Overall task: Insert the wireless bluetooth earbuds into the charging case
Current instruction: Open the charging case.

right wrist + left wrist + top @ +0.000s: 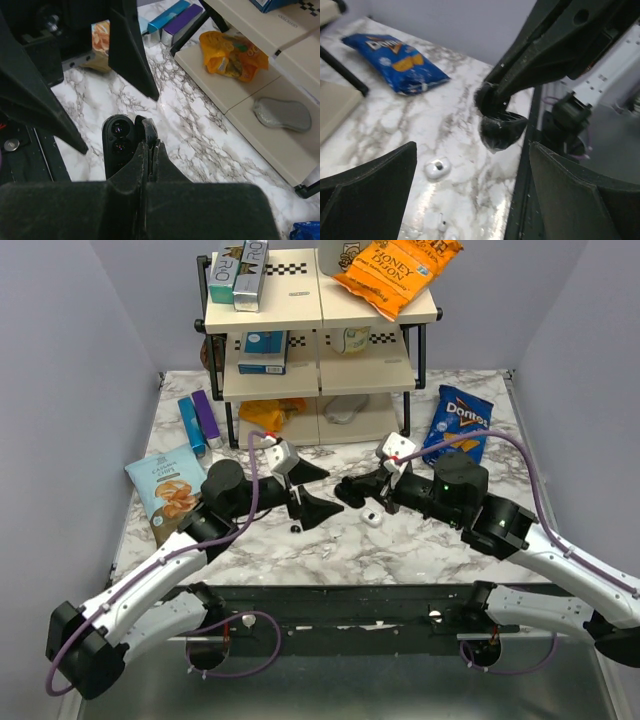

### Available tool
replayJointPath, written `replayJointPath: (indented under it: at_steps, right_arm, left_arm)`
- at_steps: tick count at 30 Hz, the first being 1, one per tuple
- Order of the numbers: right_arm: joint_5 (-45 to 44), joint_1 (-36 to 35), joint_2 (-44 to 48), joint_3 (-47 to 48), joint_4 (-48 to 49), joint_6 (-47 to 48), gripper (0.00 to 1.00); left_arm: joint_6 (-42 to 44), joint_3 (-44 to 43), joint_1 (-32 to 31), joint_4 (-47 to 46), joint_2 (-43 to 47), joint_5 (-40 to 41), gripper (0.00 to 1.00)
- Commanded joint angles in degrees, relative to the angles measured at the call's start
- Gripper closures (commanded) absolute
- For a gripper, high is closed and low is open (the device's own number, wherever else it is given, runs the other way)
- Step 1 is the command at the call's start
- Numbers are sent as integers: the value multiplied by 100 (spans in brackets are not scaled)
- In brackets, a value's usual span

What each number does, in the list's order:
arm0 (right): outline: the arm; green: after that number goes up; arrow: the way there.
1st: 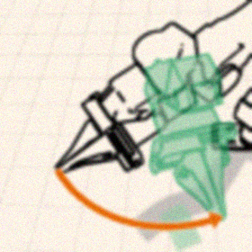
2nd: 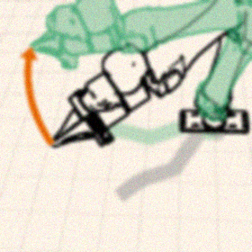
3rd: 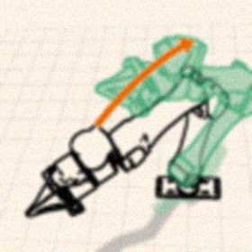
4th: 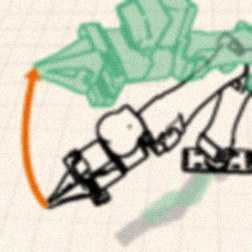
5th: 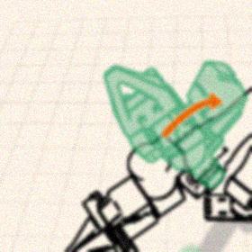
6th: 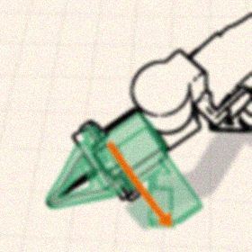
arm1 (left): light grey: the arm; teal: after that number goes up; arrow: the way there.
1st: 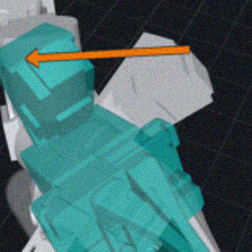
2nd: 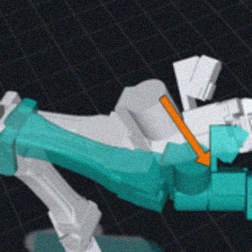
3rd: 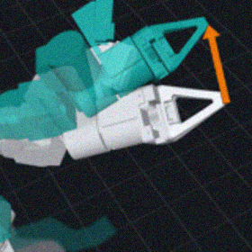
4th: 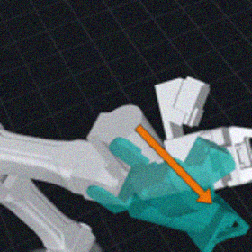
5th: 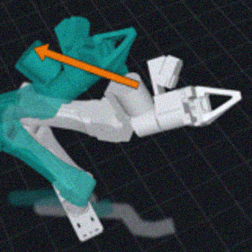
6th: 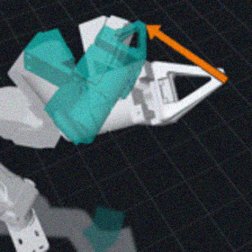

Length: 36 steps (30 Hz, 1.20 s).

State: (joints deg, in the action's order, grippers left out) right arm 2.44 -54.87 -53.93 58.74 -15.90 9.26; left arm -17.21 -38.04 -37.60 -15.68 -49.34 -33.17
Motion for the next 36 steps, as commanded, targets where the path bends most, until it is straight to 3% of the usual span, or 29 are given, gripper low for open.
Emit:
replayJointPath:
  at_steps: [1,8,15,36]
  right_arm:
    - [-515,-243,-99,-3,96,366,99]
    - [-507,-340,-319,85,69,296,99]
    - [-385,-366,-522,234,131,208,99]
    - [231,-410,-715,375,61,-11,99]
  left_arm:
    - [-265,-221,34,101,-392,-1578,1]
    - [-256,-11,34,-171,-392,-1596,6]
    - [-309,104,25,-436,-550,-1579,23]
    - [-186,315,8,-787,-533,-1104,35]
